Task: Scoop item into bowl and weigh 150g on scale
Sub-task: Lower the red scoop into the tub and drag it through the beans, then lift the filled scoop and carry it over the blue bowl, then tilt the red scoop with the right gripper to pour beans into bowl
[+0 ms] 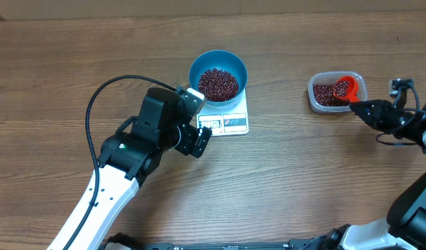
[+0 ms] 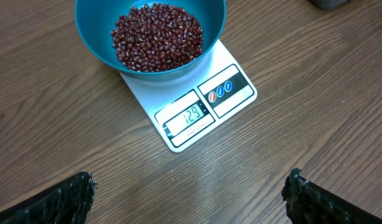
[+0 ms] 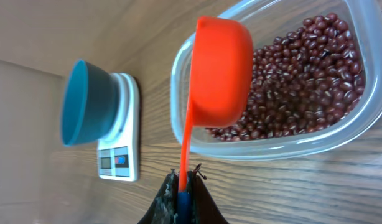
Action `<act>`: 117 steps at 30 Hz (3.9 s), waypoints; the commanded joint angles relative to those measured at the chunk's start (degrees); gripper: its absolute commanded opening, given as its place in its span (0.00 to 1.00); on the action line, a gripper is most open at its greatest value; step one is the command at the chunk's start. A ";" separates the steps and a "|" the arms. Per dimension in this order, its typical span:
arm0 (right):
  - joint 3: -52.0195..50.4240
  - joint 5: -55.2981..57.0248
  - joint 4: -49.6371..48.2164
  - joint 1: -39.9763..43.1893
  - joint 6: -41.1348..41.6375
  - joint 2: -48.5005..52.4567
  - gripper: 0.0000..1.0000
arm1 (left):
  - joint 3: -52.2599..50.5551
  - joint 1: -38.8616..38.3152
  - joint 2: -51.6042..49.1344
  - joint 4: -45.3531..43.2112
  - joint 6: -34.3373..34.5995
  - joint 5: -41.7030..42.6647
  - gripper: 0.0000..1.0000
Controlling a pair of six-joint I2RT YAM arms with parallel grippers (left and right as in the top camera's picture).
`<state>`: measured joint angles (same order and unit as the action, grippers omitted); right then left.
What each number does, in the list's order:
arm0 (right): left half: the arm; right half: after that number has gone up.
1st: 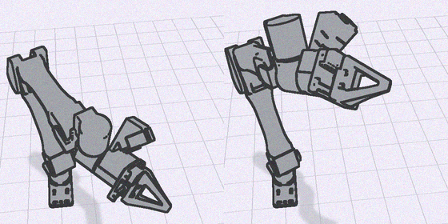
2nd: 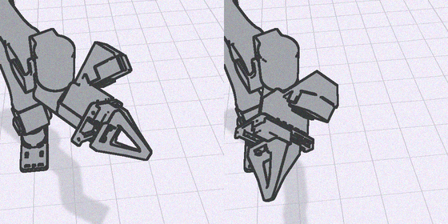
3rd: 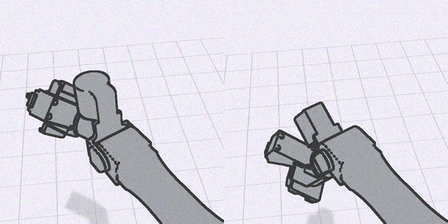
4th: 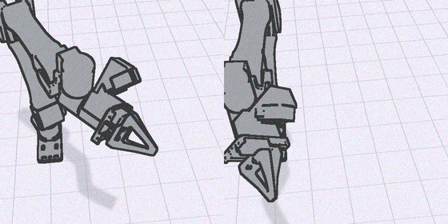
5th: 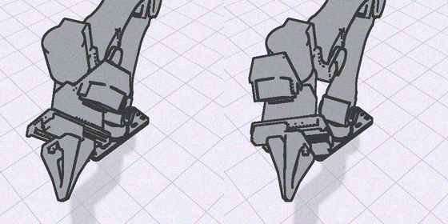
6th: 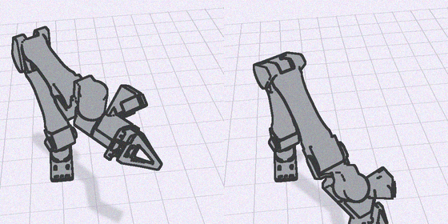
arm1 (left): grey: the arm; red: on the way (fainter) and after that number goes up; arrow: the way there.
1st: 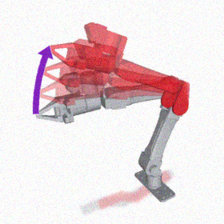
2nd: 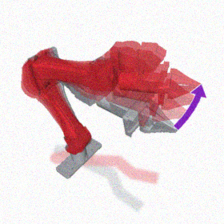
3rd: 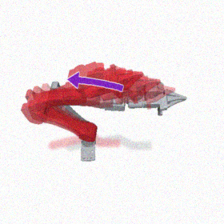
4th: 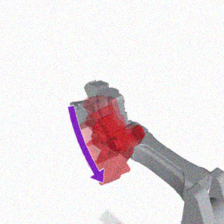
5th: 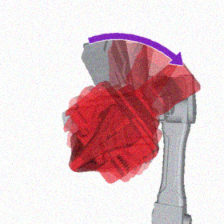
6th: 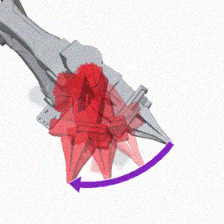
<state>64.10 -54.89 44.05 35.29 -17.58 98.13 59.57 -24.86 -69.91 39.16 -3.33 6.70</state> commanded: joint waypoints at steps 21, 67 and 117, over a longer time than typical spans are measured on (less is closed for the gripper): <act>-0.39 -24.06 1.99 -9.49 -0.22 0.44 0.04 | 0.00 0.09 -0.28 -0.17 0.57 0.39 0.99; -0.39 9.03 -33.73 -45.35 13.38 0.44 0.04 | 0.00 0.09 -0.28 -0.17 0.57 0.39 1.00; -0.39 18.86 -34.99 -49.16 -9.75 0.44 0.04 | 0.00 0.09 -0.28 -0.17 0.57 0.37 1.00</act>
<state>63.53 -35.94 9.52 -13.87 -27.05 98.54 59.57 -24.86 -69.91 39.18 -3.33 6.70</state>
